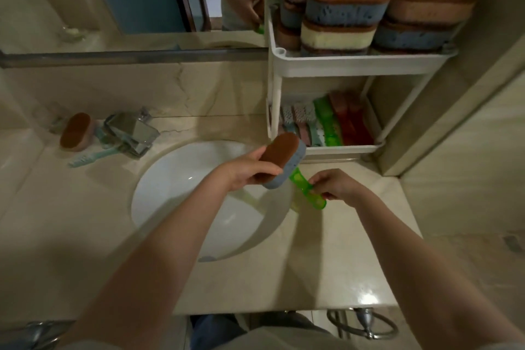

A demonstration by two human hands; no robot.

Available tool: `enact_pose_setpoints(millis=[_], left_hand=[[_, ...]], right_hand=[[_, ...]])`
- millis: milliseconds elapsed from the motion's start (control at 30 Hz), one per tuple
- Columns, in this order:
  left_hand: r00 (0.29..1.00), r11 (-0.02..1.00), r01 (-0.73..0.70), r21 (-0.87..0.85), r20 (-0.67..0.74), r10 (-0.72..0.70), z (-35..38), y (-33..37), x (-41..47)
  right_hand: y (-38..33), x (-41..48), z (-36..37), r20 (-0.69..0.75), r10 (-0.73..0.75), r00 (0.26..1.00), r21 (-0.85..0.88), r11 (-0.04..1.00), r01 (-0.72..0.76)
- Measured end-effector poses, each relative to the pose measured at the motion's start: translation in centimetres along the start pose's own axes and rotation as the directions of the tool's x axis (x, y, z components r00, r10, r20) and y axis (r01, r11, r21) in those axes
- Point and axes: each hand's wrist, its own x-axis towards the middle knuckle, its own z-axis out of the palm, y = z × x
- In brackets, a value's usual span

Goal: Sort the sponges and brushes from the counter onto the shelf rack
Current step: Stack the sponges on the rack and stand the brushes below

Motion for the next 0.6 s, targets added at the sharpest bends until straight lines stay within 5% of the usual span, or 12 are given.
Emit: enact_pose_setpoints(millis=[167, 400, 600], left_hand=[[0.997, 0.998, -0.057, 0.005, -0.043, 0.057, 3.3, 2.9, 2.2], [0.947, 0.987, -0.155, 0.053, -0.276, 0.163, 4.3, 4.4, 4.8], [0.942, 0.991, -0.102, 0.082, -0.312, 0.123, 3.8, 4.7, 5.7]], right_hand=[[1.4, -0.8, -2.8, -0.102, 0.008, 0.995, 0.160, 0.987, 0.008], [0.0, 1.1, -5.5, -0.321, 0.015, 0.947, 0.366, 0.924, 0.109], [-3.2, 6.5, -7.6, -0.467, 0.053, 0.883, 0.286, 0.954, 0.094]])
